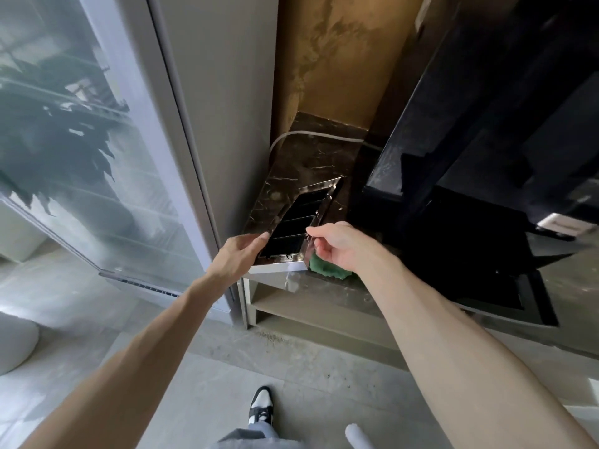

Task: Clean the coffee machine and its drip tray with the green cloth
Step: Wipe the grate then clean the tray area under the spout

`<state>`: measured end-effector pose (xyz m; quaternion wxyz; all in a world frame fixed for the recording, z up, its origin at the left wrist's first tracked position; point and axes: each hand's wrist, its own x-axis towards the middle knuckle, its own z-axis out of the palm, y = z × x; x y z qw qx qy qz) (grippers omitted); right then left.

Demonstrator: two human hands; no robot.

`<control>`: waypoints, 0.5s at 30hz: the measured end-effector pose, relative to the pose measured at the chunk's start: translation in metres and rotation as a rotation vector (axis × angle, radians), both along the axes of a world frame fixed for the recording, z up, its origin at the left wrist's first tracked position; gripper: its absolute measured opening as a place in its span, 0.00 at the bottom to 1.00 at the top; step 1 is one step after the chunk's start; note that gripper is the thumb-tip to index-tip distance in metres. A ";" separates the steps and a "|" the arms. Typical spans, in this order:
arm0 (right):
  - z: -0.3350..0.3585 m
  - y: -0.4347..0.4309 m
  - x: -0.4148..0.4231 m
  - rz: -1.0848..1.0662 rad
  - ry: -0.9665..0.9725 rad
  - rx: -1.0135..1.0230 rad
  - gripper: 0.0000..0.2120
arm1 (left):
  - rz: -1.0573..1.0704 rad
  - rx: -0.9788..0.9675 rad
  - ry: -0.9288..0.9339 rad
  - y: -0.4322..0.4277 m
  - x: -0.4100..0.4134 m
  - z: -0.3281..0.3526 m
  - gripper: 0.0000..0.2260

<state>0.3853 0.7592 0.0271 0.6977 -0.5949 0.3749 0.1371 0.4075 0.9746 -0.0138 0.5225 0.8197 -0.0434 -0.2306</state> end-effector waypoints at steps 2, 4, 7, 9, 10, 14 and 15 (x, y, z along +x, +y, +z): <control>0.017 0.003 -0.018 0.003 -0.021 0.056 0.09 | -0.016 -0.029 -0.106 -0.002 -0.019 0.014 0.25; 0.033 0.007 -0.036 -0.031 -0.050 0.122 0.05 | 0.030 -0.061 -0.262 0.001 -0.039 0.027 0.26; 0.056 0.015 -0.065 -0.091 -0.096 0.210 0.07 | 0.050 -0.118 -0.393 0.009 -0.075 0.044 0.29; 0.074 0.022 -0.090 -0.071 -0.116 0.220 0.09 | 0.018 -0.126 -0.441 0.013 -0.103 0.052 0.29; 0.083 0.026 -0.107 -0.059 -0.124 0.217 0.10 | -0.004 -0.125 -0.477 0.016 -0.122 0.059 0.28; 0.101 0.041 -0.151 -0.108 -0.151 0.266 0.08 | -0.061 -0.093 -0.611 0.024 -0.171 0.073 0.20; 0.103 0.044 -0.169 -0.110 -0.164 0.255 0.07 | -0.076 -0.051 -0.682 0.027 -0.187 0.074 0.20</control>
